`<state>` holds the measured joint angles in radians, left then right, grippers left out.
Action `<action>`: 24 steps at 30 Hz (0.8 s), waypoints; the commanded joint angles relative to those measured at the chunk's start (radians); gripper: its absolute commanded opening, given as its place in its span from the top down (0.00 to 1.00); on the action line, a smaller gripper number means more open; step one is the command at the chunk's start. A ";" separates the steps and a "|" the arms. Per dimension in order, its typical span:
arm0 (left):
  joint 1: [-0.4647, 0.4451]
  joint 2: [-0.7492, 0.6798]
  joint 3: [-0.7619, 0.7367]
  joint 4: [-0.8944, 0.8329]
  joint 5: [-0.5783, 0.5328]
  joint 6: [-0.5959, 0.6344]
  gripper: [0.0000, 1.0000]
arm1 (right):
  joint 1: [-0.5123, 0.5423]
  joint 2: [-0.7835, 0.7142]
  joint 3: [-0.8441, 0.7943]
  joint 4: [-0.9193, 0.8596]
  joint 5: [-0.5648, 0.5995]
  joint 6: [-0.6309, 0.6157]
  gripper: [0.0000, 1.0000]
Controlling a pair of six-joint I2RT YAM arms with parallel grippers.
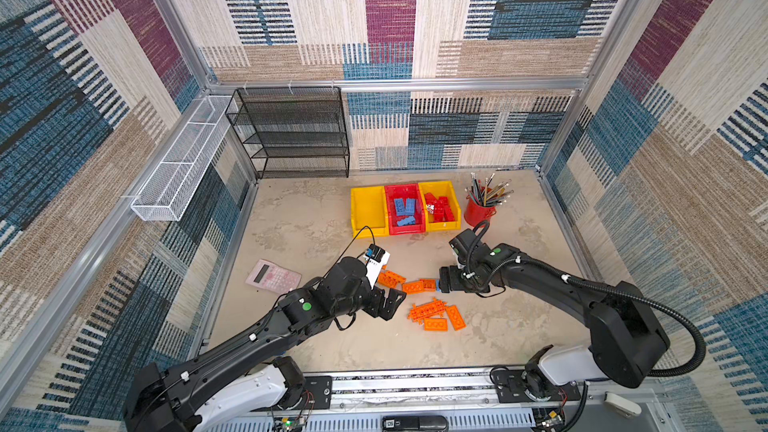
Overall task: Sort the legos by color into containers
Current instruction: 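Close the right gripper on the last blue brick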
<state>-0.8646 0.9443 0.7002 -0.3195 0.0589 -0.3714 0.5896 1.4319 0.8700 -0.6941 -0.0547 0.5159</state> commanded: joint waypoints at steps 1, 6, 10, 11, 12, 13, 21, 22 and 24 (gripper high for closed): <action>-0.004 -0.030 -0.014 -0.022 -0.051 -0.020 0.01 | 0.002 -0.002 -0.011 0.051 -0.012 0.024 0.08; -0.004 -0.034 -0.005 -0.014 -0.076 -0.003 0.01 | 0.003 0.039 0.039 0.050 0.009 0.033 0.08; -0.004 -0.019 0.002 -0.004 -0.084 0.006 0.01 | 0.003 0.089 0.092 0.037 0.025 0.029 0.08; -0.004 -0.017 0.002 -0.002 -0.086 0.007 0.01 | 0.003 0.103 0.101 0.031 0.030 0.029 0.08; -0.003 -0.017 0.001 -0.002 -0.086 0.008 0.01 | 0.002 0.114 0.111 0.025 0.030 0.027 0.08; -0.004 -0.019 -0.001 -0.002 -0.089 0.008 0.01 | 0.004 0.126 0.114 0.020 0.033 0.029 0.08; -0.004 -0.041 -0.022 -0.006 -0.110 0.023 0.01 | 0.013 0.165 0.117 0.016 0.051 0.045 0.13; -0.002 -0.040 -0.022 -0.009 -0.112 0.027 0.01 | 0.013 0.172 0.116 0.015 0.055 0.046 0.14; -0.002 -0.037 -0.020 -0.008 -0.115 0.032 0.01 | 0.012 0.187 0.118 0.008 0.069 0.050 0.16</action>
<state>-0.8669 0.9077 0.6827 -0.3367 -0.0456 -0.3630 0.6014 1.6062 0.9810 -0.6792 -0.0177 0.5480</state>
